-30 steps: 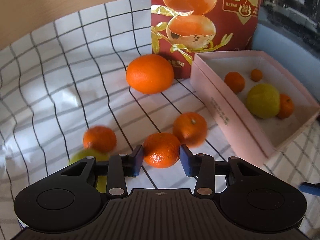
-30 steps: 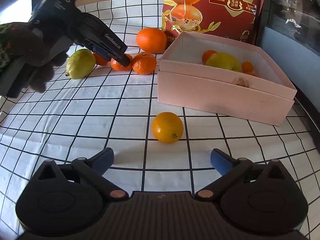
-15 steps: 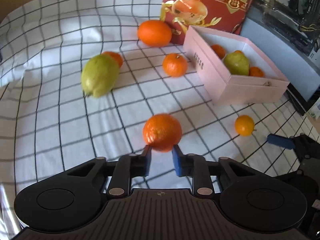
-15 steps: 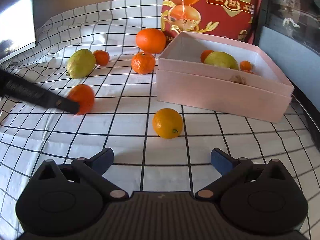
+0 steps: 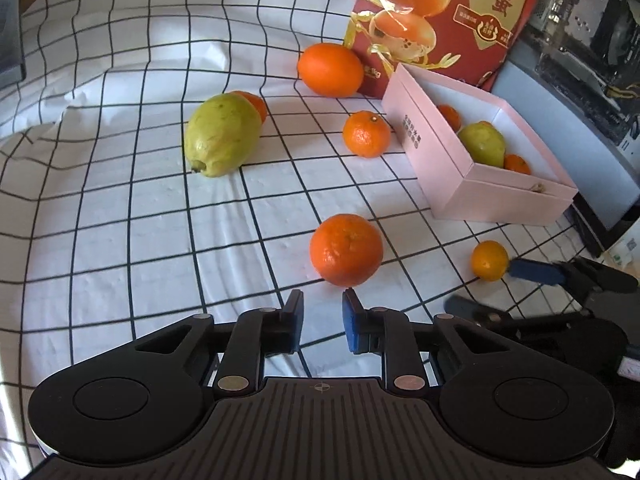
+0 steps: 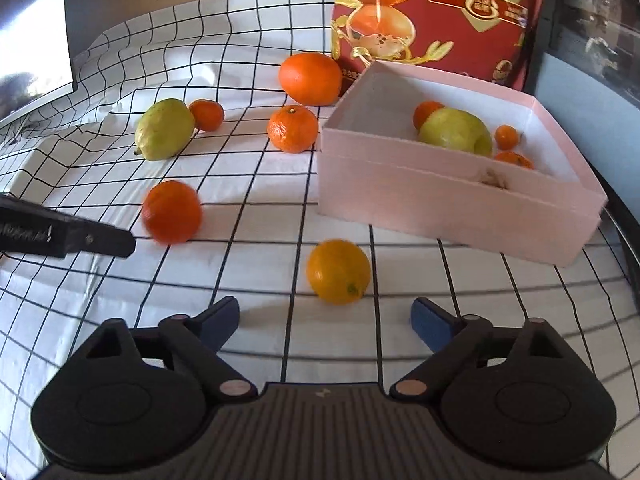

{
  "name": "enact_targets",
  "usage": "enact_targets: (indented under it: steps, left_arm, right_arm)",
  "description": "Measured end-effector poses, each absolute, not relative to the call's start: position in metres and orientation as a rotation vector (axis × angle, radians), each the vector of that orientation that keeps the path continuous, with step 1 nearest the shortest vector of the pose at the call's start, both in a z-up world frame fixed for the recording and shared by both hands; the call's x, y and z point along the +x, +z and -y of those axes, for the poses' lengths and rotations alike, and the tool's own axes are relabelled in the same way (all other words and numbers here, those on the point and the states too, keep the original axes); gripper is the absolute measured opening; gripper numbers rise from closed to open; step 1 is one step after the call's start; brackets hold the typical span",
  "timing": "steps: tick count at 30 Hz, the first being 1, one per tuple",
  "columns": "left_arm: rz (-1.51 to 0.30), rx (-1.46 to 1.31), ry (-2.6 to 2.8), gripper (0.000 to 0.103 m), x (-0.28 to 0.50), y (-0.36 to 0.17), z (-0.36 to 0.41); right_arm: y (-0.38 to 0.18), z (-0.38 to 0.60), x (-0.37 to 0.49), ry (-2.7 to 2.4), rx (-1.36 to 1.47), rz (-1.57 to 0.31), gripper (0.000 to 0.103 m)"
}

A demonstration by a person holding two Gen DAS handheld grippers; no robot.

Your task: Organize fruits

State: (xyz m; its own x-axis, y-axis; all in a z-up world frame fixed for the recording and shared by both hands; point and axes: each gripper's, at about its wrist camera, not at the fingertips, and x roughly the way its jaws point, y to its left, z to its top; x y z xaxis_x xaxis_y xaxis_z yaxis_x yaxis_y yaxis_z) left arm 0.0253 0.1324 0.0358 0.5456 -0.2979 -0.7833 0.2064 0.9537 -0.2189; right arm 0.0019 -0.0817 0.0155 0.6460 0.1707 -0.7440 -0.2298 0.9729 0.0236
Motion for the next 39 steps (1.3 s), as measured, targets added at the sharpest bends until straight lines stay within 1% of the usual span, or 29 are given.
enact_targets:
  steps: [1, 2, 3, 4, 6, 7, 8, 21, 30, 36, 37, 38, 39]
  left_arm:
    - [-0.944, -0.110, -0.299, 0.025, 0.024, 0.036, -0.134]
    - [-0.940, -0.112, -0.297, 0.025, 0.023, 0.036, -0.135]
    - [-0.937, -0.114, -0.295, 0.025, 0.022, 0.036, -0.136]
    - [-0.934, -0.116, -0.293, 0.025, 0.022, 0.037, -0.137]
    - [-0.930, -0.123, -0.291, 0.026, 0.021, 0.037, -0.139]
    - [-0.928, -0.125, -0.290, 0.026, 0.020, 0.038, -0.139]
    - [-0.927, -0.125, -0.291, 0.026, 0.019, 0.038, -0.140]
    - [-0.921, -0.098, -0.346, 0.026, 0.015, 0.041, -0.135]
    - [-0.876, -0.072, -0.362, 0.026, 0.017, 0.054, -0.127]
    - [-0.874, 0.027, -0.322, 0.028, 0.034, 0.054, -0.106]
    - [-0.876, 0.039, -0.319, 0.028, 0.037, 0.054, -0.103]
    - [-0.878, 0.047, -0.322, 0.028, 0.039, 0.054, -0.100]
    - [-0.880, 0.055, -0.326, 0.028, 0.042, 0.054, -0.097]
  right_arm:
    - [0.016, 0.080, 0.005, 0.234, -0.082, -0.838, 0.086]
    - [0.017, 0.079, 0.008, 0.238, -0.083, -0.839, 0.081]
    - [0.018, 0.078, 0.011, 0.241, -0.084, -0.839, 0.073]
    - [0.019, 0.077, 0.013, 0.247, -0.084, -0.838, 0.068]
    - [0.022, 0.075, 0.018, 0.255, -0.093, -0.841, 0.045]
    - [0.022, 0.075, 0.019, 0.259, -0.095, -0.845, 0.040]
    - [0.023, 0.075, 0.020, 0.262, -0.090, -0.849, 0.033]
    - [0.028, 0.103, -0.019, 0.191, -0.051, -0.876, 0.032]
    - [0.028, 0.132, -0.033, 0.083, -0.032, -0.871, 0.032]
    - [0.027, 0.125, -0.037, 0.077, -0.066, -0.861, 0.033]
    - [0.027, 0.125, -0.036, 0.077, -0.068, -0.863, 0.035]
    - [0.027, 0.125, -0.036, 0.074, -0.070, -0.865, 0.040]
    - [0.027, 0.125, -0.035, 0.069, -0.072, -0.867, 0.048]
